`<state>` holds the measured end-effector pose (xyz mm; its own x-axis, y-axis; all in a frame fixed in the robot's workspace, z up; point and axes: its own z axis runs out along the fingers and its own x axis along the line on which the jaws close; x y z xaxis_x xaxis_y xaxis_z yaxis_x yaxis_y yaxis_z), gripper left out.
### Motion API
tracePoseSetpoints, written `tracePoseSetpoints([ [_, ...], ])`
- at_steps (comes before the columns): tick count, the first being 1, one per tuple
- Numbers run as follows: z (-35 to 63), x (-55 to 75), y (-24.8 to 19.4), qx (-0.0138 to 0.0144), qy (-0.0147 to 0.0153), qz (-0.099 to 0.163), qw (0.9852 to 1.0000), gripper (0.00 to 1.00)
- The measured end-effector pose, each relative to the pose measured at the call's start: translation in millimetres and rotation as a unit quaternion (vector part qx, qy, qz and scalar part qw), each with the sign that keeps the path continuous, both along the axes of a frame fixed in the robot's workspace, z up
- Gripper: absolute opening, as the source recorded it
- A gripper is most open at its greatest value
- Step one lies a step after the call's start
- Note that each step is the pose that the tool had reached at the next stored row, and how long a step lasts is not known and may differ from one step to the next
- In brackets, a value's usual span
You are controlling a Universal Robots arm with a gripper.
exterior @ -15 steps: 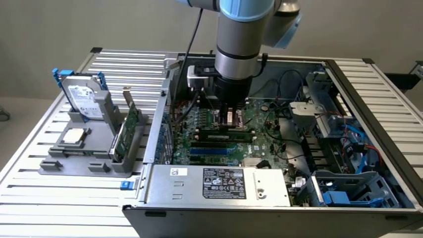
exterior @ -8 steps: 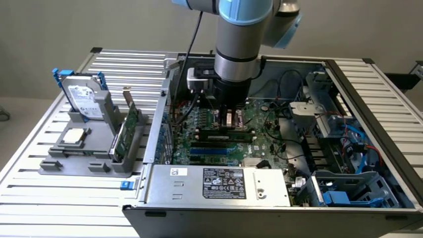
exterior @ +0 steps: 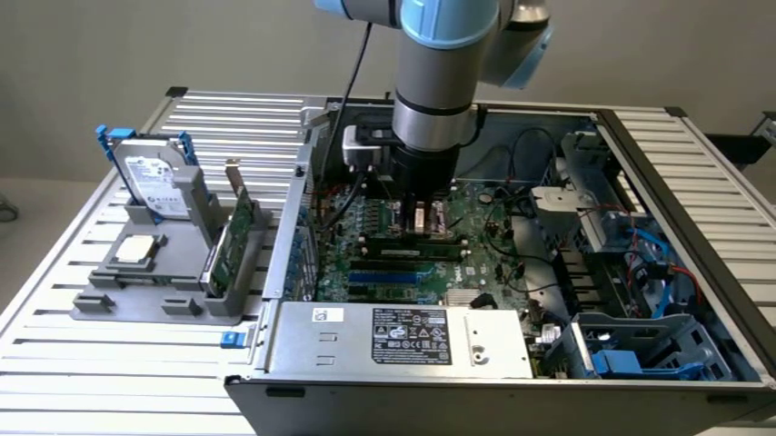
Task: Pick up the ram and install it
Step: 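Press down the ram until it locks into place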
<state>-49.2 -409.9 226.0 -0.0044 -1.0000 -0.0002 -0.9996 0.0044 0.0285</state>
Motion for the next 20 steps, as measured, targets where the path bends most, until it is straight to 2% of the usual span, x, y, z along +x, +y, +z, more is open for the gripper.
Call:
tracePoseSetpoints([
  [4, 16.9, 0.5, -1.1, -0.0003, 0.0018, 0.000, 1.0000, 0.11],
  [12, 32.6, 18.6, -7.3, 0.0023, 0.0045, 0.000, 1.0000, 0.11],
  [15, 35.1, 20.9, -9.4, 0.0029, 0.0048, 0.000, 1.0000, 0.11],
  [20, 35.1, 20.9, -9.5, 0.0028, 0.0049, 0.002, 1.0000, 0.11],
])
